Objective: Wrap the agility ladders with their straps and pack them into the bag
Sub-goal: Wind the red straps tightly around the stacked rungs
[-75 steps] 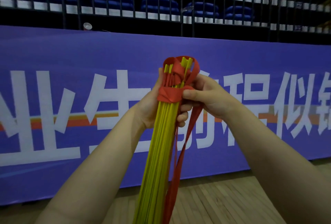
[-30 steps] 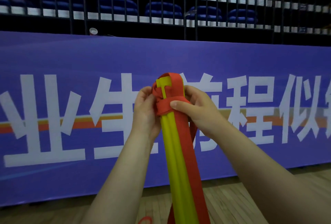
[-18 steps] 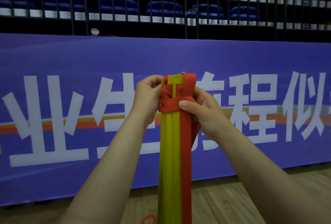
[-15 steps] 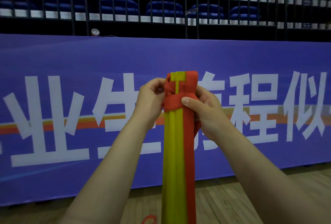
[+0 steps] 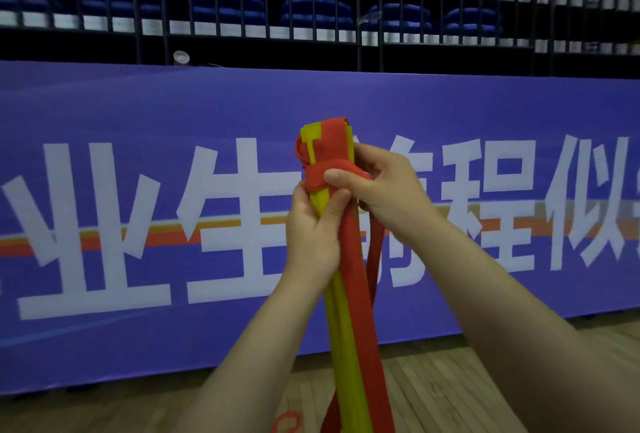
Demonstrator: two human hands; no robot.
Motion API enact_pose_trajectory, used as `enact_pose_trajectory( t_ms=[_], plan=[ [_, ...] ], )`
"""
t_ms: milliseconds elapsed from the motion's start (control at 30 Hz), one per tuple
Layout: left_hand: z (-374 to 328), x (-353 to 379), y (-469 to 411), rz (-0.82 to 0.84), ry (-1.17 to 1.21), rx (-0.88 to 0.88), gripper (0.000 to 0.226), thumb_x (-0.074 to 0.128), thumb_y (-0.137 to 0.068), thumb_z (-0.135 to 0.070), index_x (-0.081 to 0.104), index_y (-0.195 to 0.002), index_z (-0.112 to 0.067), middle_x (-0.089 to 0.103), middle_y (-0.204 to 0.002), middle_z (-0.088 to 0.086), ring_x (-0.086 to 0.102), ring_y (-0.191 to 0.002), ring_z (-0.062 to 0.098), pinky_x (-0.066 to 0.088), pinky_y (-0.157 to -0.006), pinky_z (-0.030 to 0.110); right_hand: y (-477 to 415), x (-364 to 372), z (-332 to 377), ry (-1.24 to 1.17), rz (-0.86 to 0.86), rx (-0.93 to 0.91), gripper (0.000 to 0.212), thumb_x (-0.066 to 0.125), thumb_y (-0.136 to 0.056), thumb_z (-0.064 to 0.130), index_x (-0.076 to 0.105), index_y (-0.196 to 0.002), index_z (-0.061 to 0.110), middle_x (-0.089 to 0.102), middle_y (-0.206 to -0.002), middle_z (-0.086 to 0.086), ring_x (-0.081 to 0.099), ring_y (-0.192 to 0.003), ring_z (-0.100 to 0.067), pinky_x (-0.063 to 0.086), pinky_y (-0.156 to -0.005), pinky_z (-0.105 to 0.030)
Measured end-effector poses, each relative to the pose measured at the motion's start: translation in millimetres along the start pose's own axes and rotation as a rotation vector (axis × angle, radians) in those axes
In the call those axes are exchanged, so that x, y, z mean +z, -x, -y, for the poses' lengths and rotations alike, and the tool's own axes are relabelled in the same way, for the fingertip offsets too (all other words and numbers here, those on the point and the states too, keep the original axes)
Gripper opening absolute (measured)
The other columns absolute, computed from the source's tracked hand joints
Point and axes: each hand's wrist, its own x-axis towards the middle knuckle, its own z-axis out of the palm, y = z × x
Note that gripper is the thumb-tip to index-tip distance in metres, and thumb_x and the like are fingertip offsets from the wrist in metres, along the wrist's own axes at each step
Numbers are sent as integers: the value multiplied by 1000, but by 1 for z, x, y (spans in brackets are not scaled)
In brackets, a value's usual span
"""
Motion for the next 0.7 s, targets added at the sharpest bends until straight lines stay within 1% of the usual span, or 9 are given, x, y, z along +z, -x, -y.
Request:
enact_pose_trajectory(
  t_ms=[67, 100, 167, 233, 300, 400, 500, 600, 700],
  plan=[
    [2, -4, -2, -33, 17, 3, 44, 55, -75, -50, 56, -110, -24, 67, -81, -4, 65, -70, 8, 53, -61, 26, 0, -11, 2, -64, 104, 30, 27, 67, -86, 20, 65, -113, 22, 65, -78, 12, 46, -49, -2, 36, -46, -16],
    [2, -7, -5, -53, 13, 0, 42, 55, -76, -49, 56, -109, -24, 66, -82, -4, 65, -70, 8, 52, -62, 25, 0, -18, 2, -60, 110, 33, 31, 68, -84, 21, 64, -115, 26, 67, -89, 10, 43, -50, -4, 36, -47, -17],
    [2, -16, -12, -61, 23, -15, 32, 56, -79, -43, 57, -106, -25, 67, -81, -5, 65, -69, 6, 51, -61, 22, 1, -33, 3, 102, 83, 42, 34, 69, -83, 24, 63, -117, 30, 66, -106, 9, 52, -58, -6, 43, -52, -16],
    [-2, -23, -17, -8, 90, -70, 29, 55, -83, -37, 58, -106, -20, 69, -75, -7, 67, -64, 4, 52, -56, 20, 1, -44, 5, 303, 103, 50, 25, 69, -83, 27, 66, -108, 30, 66, -90, 13, 57, -65, 0, 46, -56, -11],
    [-3, -29, -18, 93, 136, -119, 35, 52, -81, -38, 58, -105, -13, 69, -66, -7, 66, -58, 6, 52, -52, 20, 0, -48, 5, 321, 104, 47, 6, 68, -83, 26, 69, -89, 26, 60, -68, 14, 51, -59, 3, 44, -56, -10],
    [1, -33, -20, 269, 193, -152, 41, 49, -80, -45, 60, -95, -8, 64, -62, 0, 61, -52, 12, 51, -48, 24, -4, -42, 0, 170, 45, 7, 8, 67, -84, 15, 63, -79, 20, 55, -62, 10, 46, -55, -2, 41, -54, -16],
    [2, -35, -23, 377, 399, -289, 54, 56, -77, -53, 64, -100, -4, 61, -78, 10, 59, -56, 16, 50, -50, 25, -7, -28, -7, -90, 48, 10, 18, 67, -80, 15, 51, -87, 17, 50, -62, 4, 43, -52, -4, 35, -50, -19],
    [3, -35, -25, 523, 596, -371, 51, 47, -86, -49, 68, -100, -4, 64, -82, 8, 58, -53, 14, 46, -46, 23, -10, -22, -13, -197, 120, 33, 26, 72, -76, 22, 54, -95, 17, 49, -66, -1, 42, -49, -3, 34, -48, -18],
    [2, -32, -21, 647, 687, -356, 48, 59, -79, -48, 67, -96, -4, 62, -81, 7, 56, -50, 15, 44, -43, 23, -12, -23, -16, -376, 166, 45, 18, 71, -78, 14, 57, -88, 12, 52, -60, 4, 39, -45, -3, 32, -44, -15]
  ],
)
